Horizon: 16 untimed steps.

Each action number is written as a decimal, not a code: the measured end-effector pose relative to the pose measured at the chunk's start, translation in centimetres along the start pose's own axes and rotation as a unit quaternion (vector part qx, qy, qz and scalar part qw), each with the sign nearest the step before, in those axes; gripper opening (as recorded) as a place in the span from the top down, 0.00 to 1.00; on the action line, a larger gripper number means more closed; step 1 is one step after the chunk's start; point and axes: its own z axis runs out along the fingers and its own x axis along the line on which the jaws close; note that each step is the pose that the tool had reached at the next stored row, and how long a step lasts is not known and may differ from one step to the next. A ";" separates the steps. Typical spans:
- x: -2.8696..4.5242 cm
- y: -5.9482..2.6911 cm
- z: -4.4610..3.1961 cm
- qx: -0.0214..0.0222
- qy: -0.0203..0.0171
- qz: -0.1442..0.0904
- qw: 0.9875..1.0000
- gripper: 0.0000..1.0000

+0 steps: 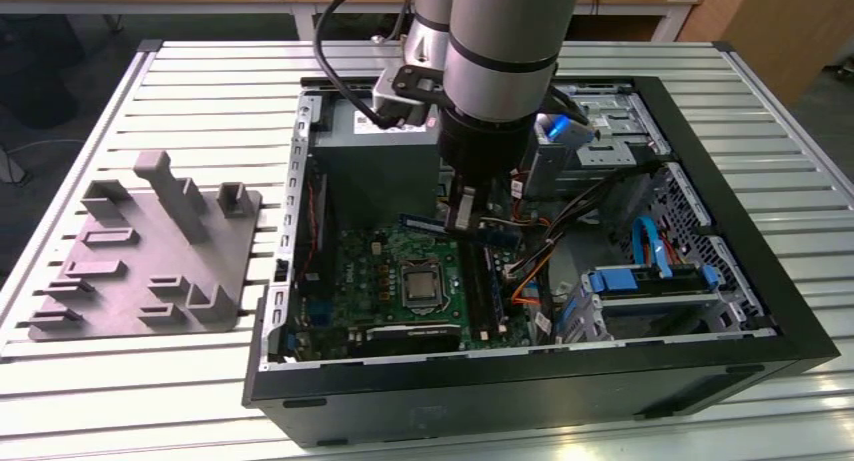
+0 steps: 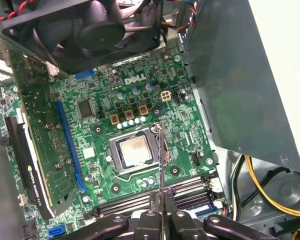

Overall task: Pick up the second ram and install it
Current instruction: 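Insert the second ram into the second slot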

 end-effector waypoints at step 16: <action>0.00 0.00 0.09 0.001 0.005 0.042 0.999 0.86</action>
